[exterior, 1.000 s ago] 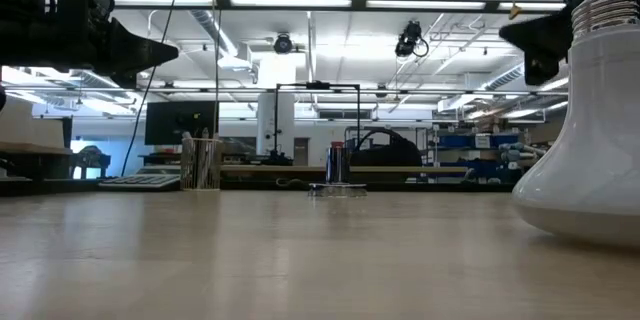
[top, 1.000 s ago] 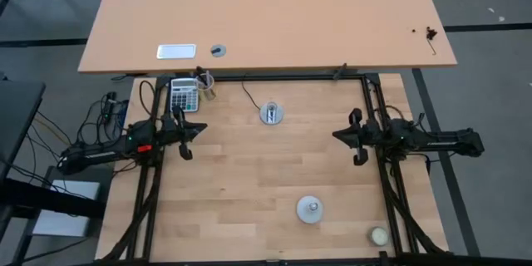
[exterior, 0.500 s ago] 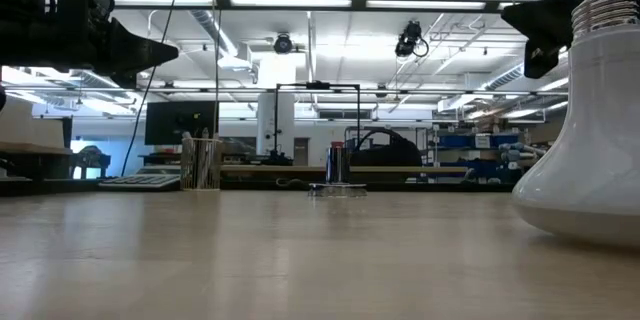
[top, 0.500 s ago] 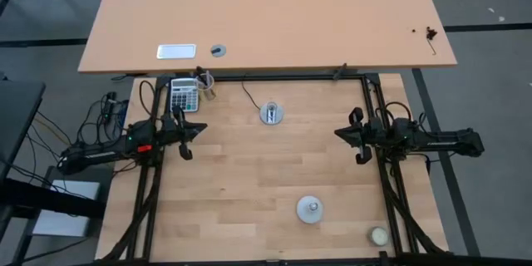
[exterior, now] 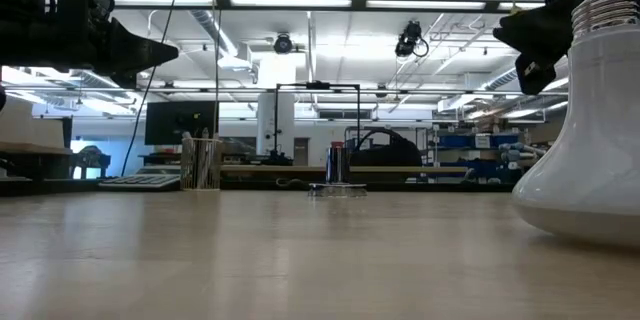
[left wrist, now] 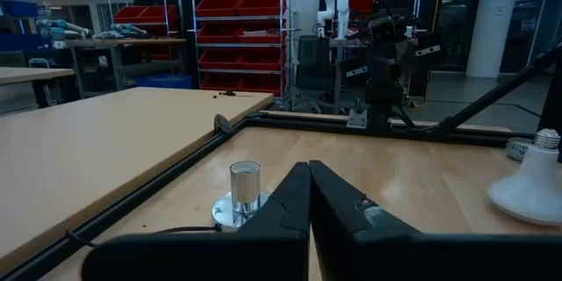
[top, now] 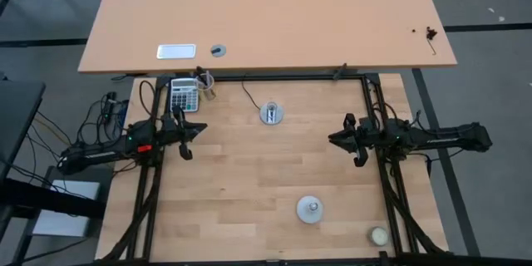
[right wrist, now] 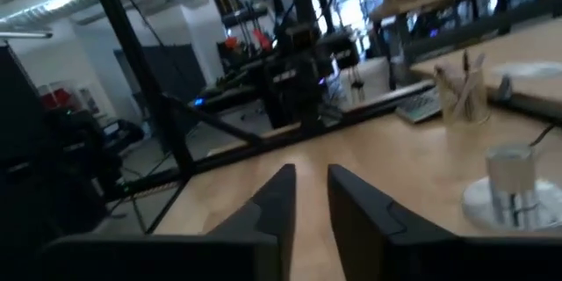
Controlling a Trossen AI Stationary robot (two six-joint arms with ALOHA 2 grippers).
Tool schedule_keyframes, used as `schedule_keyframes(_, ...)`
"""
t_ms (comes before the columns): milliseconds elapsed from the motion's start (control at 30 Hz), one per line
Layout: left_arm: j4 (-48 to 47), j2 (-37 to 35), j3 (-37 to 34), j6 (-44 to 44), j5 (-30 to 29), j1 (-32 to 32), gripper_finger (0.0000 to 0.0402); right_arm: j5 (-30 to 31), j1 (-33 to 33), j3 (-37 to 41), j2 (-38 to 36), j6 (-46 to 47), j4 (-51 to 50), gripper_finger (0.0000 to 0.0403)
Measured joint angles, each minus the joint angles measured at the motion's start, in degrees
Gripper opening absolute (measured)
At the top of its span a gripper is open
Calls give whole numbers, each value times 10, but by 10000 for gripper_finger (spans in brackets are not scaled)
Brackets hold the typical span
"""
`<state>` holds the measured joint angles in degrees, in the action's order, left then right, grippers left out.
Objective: Screw lightbulb
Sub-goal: Insert the white lightbulb on the silver lamp
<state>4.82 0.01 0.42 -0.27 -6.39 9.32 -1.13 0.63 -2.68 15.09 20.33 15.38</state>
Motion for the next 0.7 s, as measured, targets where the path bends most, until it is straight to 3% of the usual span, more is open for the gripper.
schedule_keyframes(233,0,0,0,0,0,0,8,-4,-37,-71,87,37,-77,164)
schedule_keyframes(467,0,0,0,0,0,0,8,-4,-122,-158,176,36,-135,214)
schedule_keyframes(700,0,0,0,0,0,0,8,61,-238,-206,288,76,-145,235)
